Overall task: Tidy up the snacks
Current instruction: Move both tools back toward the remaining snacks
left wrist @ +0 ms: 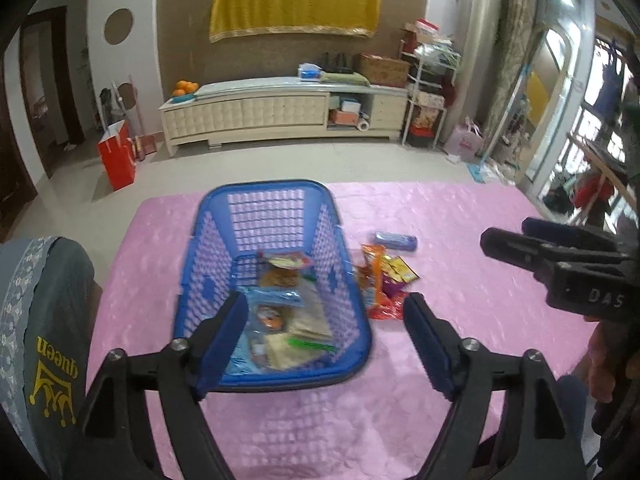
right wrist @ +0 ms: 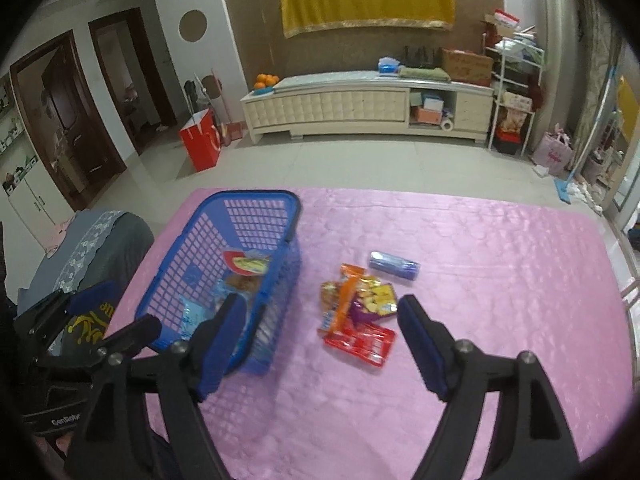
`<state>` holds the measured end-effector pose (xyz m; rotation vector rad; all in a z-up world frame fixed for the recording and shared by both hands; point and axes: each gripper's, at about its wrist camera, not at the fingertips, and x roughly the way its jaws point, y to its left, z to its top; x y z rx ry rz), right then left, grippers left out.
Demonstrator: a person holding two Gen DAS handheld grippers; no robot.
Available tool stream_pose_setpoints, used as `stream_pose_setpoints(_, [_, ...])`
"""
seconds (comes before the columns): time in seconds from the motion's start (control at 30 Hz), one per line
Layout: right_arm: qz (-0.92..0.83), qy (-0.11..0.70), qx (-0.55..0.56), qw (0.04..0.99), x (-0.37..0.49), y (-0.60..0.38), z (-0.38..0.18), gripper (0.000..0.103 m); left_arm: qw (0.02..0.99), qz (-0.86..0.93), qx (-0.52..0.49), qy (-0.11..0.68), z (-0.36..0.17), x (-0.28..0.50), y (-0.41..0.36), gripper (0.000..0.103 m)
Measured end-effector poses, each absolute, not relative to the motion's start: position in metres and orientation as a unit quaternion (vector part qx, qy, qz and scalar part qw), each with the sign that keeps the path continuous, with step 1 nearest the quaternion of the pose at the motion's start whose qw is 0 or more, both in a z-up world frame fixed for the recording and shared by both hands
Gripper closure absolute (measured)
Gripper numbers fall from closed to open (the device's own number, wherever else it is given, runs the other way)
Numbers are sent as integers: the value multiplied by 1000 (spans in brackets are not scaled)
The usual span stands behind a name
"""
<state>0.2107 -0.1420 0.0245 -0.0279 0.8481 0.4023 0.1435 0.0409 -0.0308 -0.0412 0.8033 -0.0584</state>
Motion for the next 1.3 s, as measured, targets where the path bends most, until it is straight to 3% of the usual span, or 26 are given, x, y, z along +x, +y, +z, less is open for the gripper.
stream_pose_setpoints(0.5, [160, 412, -28, 897, 206, -228, 1, 20, 906, -80, 9, 415, -61, 159, -60, 21])
stream_pose_setpoints(1.2, [141, 449, -18, 882, 247, -279, -64, 20, 878, -93, 34, 468, -127, 219, -113, 22])
stream_pose_setpoints(1.3, [139, 454, -19, 880, 254, -279, -76, 20, 873, -87, 40, 478, -139, 230, -115, 39])
